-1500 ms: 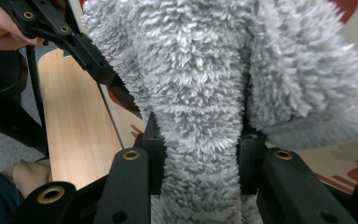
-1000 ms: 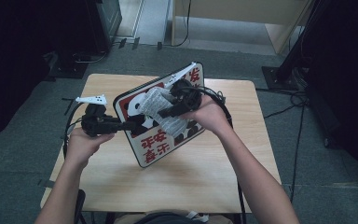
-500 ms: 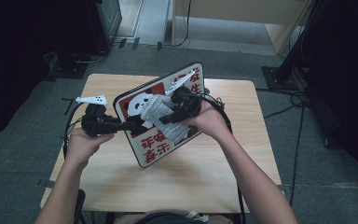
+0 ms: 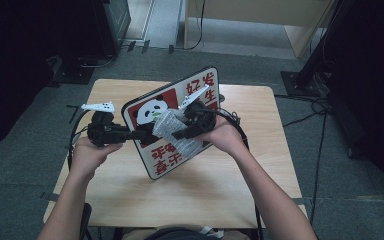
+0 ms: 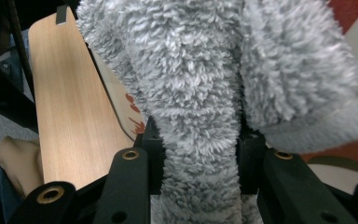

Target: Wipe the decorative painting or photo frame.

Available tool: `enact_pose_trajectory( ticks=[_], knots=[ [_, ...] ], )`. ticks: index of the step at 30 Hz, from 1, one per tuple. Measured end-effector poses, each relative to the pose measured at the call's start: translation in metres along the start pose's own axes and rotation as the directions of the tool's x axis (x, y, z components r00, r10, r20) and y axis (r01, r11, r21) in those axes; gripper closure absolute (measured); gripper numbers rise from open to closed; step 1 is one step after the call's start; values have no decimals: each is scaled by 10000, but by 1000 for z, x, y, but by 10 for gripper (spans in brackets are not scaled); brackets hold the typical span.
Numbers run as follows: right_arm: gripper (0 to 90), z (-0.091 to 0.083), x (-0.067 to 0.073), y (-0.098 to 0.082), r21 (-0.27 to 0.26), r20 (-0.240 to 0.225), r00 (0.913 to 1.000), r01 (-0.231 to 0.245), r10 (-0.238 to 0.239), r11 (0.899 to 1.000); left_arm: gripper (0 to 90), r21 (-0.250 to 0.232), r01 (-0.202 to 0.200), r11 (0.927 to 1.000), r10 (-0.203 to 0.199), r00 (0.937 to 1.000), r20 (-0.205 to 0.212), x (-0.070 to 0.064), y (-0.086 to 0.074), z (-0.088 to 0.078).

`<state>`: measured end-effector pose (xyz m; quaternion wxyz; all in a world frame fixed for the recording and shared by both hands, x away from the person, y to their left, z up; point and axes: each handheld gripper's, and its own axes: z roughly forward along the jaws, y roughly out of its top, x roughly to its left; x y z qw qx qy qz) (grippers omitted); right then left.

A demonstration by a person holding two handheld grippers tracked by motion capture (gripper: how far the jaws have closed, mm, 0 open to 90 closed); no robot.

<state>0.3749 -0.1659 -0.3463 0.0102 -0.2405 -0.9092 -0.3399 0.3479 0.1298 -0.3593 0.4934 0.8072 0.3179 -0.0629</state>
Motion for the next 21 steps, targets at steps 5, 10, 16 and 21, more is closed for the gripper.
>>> enact_pose_trajectory(
  ticks=[5, 10, 16, 21],
  knots=[
    [653, 6, 0, -8, 42, -45, 10000, 14, -14, 10000, 767, -1, 1, 10000, -1, 10000, 2, 0, 0, 0],
    [652, 13, 0, -16, 74, -45, 10000, 78, -78, 9999, 766, 1, 3, 10000, -3, 10000, 4, 0, 0, 0],
    [650, 21, 0, -25, 133, -128, 9999, 77, -75, 9999, 766, -2, -1, 10000, 1, 10000, 3, 0, 0, 0],
    [649, 27, -1, -33, 192, -170, 9999, 28, -25, 9998, 766, -2, 3, 10000, -3, 10000, -3, 0, 0, 0]
  ],
)
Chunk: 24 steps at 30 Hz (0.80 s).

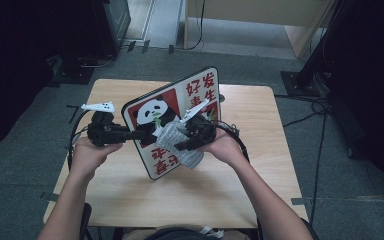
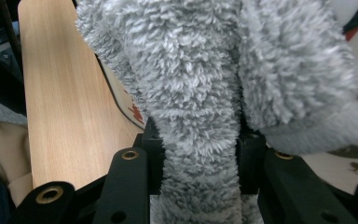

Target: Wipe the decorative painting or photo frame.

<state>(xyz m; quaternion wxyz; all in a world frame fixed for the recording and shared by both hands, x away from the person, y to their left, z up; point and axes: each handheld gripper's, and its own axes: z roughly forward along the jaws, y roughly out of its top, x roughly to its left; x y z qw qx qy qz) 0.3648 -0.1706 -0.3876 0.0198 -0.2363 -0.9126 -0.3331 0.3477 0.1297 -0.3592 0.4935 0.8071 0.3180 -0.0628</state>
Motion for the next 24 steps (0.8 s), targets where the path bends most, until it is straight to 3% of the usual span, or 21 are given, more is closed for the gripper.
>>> enact_pose_trajectory(
  ticks=[15, 24],
  knots=[
    [645, 16, -2, -18, 15, -91, 9999, 147, -147, 9999, 766, -7, 5, 10000, -5, 10000, 8, 0, 0, 0],
    [645, 24, -1, -29, 179, -199, 9998, -55, 59, 9998, 766, -20, 9, 10000, -9, 10000, 11, 0, 0, 0]
  ],
)
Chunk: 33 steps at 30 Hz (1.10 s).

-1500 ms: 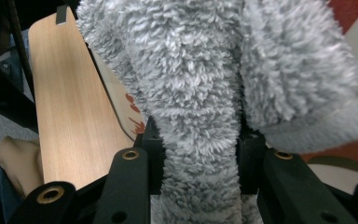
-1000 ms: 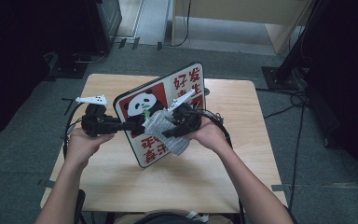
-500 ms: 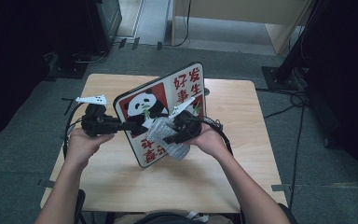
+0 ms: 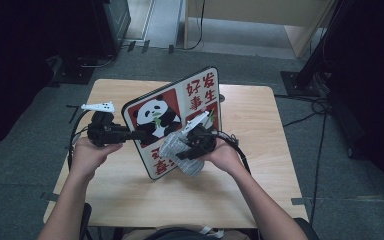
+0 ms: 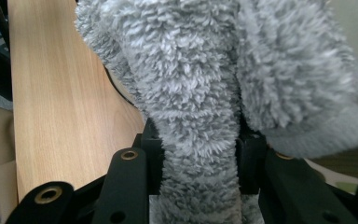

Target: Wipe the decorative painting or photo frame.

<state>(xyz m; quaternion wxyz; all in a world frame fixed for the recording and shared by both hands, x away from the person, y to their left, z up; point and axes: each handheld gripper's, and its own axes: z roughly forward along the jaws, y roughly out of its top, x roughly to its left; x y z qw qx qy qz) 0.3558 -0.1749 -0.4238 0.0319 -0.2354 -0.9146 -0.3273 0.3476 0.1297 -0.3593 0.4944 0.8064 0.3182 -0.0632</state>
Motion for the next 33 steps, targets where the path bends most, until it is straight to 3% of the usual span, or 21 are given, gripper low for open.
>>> enact_pose_trajectory(
  ticks=[19, 33],
  knots=[
    [644, 18, -3, -20, 172, -187, 9996, -198, 201, 9997, 764, -22, 47, 10000, -47, 10000, 25, 1, 0, 0],
    [654, 11, 0, -19, 298, -298, 9990, -322, 331, 9990, 763, -66, 105, 9999, -105, 9999, 15, 1, 0, 0]
  ],
)
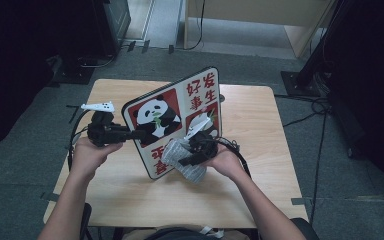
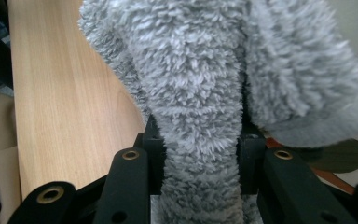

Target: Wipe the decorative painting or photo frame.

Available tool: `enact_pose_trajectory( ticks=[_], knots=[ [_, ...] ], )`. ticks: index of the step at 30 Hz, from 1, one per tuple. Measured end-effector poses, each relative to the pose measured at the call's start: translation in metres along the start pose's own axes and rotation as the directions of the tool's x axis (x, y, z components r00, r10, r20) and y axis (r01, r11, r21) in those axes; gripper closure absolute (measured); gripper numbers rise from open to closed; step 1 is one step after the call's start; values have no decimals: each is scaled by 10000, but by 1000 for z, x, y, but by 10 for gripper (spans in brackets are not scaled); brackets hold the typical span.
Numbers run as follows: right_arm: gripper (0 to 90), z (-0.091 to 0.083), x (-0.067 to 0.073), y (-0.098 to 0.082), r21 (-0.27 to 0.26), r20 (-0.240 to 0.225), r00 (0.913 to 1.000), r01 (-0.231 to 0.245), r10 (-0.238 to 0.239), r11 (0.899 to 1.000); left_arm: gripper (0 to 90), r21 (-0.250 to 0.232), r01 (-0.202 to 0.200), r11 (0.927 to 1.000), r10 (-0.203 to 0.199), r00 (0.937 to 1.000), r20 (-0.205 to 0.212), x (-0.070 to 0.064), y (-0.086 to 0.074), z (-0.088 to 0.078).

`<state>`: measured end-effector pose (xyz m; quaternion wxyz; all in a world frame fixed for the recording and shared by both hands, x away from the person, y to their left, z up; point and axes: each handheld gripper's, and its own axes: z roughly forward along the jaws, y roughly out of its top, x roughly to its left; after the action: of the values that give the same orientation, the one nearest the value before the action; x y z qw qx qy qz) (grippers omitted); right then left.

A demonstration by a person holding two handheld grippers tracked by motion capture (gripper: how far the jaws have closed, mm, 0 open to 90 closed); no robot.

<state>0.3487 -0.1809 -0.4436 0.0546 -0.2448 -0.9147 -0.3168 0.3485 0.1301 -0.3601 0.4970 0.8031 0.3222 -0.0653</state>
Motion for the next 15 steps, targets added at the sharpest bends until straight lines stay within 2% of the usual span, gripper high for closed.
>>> enact_pose_trajectory(
  ticks=[15],
  knots=[
    [655, -18, 5, 9, -62, 33, 9999, 159, -158, 9999, 754, 5, 46, 10000, -46, 10000, 34, 0, 0, 0]
  ],
)
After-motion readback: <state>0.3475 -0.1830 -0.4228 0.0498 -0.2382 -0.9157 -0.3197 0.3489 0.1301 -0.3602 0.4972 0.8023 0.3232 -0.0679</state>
